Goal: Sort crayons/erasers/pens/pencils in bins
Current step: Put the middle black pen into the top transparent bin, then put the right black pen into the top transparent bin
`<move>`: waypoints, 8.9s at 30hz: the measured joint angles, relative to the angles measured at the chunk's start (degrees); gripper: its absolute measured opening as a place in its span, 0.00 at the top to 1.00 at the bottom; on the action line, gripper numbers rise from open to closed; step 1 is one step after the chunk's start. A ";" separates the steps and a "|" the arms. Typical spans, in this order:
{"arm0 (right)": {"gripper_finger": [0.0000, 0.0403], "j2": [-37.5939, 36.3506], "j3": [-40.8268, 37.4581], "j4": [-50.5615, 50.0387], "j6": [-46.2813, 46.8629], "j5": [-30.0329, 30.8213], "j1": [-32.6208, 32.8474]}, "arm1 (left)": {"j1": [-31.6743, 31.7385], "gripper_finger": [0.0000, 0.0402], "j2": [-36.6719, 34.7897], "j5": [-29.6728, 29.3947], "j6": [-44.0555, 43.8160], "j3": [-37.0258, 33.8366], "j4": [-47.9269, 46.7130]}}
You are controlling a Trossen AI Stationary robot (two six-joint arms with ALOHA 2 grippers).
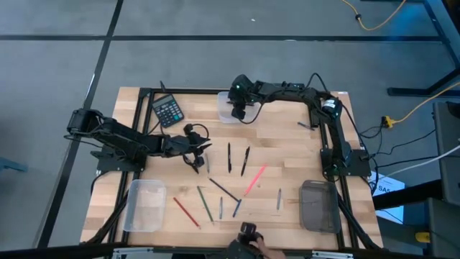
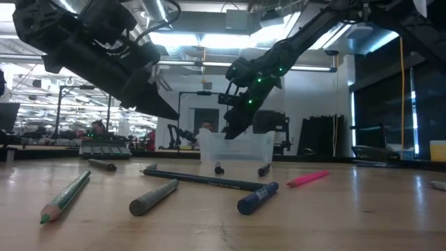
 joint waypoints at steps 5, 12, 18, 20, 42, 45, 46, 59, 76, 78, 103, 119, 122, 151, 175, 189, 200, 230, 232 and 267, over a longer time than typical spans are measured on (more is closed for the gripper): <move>0.61 -0.04 6.35 -10.38 -1.85 12.23 3.90 | 0.31 0.78 0.00 -0.10 0.27 -0.01 -1.02; 0.61 -0.13 13.80 -21.64 -3.31 15.39 9.91 | 0.51 0.78 0.00 0.02 -0.19 -0.02 -2.06; 0.61 -3.63 12.16 -23.67 -2.12 15.89 15.30 | -1.71 0.78 0.00 0.22 -3.16 -0.02 -4.40; 0.61 -6.47 8.69 -19.32 -2.35 16.40 17.07 | -2.71 0.78 0.00 0.21 -4.54 -0.02 -4.83; 0.61 -27.16 -38.06 33.79 17.94 9.80 31.52 | -4.07 0.79 4.29 6.08 -3.13 -0.01 11.10; 0.61 -27.10 -38.03 32.75 22.47 8.72 33.18 | -4.97 0.78 7.14 3.36 -2.43 0.00 12.69; 0.61 -27.08 -38.03 32.49 23.67 7.83 33.73 | -5.21 0.77 7.99 2.71 -1.77 -0.02 12.57; 0.61 -16.39 -36.66 33.02 29.88 12.87 36.68 | -5.12 0.65 12.37 -5.17 -2.72 1.13 14.36; 0.61 -4.54 -23.34 21.84 53.52 13.12 34.06 | -6.18 0.65 12.37 -6.69 -1.69 3.54 13.91; 0.61 -3.02 -21.15 18.43 53.88 15.43 34.51 | -6.14 0.66 12.37 -6.70 -1.21 3.54 13.81; 0.61 0.21 -5.20 -13.25 53.82 17.45 35.23 | -4.83 0.66 12.37 -6.58 1.36 3.54 7.88; 0.78 -0.17 -12.58 -3.02 53.10 7.74 31.15 | -2.69 0.65 12.37 -6.65 1.29 3.54 6.89; 0.89 -0.13 -12.64 -1.19 52.25 6.40 30.04 | -1.08 0.65 12.37 -6.80 -0.94 3.54 4.54; 0.87 -15.23 -12.83 7.92 9.45 13.32 12.45 | 3.00 0.66 12.37 -2.61 -10.42 3.50 -5.48; 0.85 -6.54 -12.79 13.39 -4.96 -0.19 0.94 | 2.46 0.67 12.37 -2.50 -7.72 3.50 -4.71; 0.65 -8.47 -11.05 8.76 3.06 9.15 3.58 | 2.49 0.67 12.37 -2.72 -7.72 3.50 -4.35; 0.58 -13.10 11.41 -34.46 7.06 -1.65 13.27 | 3.36 0.67 12.37 0.62 -5.32 3.50 -3.10; 0.68 -12.66 -22.14 -14.36 -33.67 -0.54 32.35 | 2.14 0.67 12.37 -0.13 -2.75 3.52 2.70; 0.68 -12.66 -22.49 -14.34 -33.58 -0.48 32.41 | 2.01 0.67 12.37 -0.06 -2.75 3.50 2.70; 0.91 -11.15 6.62 -20.09 -9.72 17.46 14.92 | 2.05 0.67 12.37 1.63 -5.86 3.51 3.10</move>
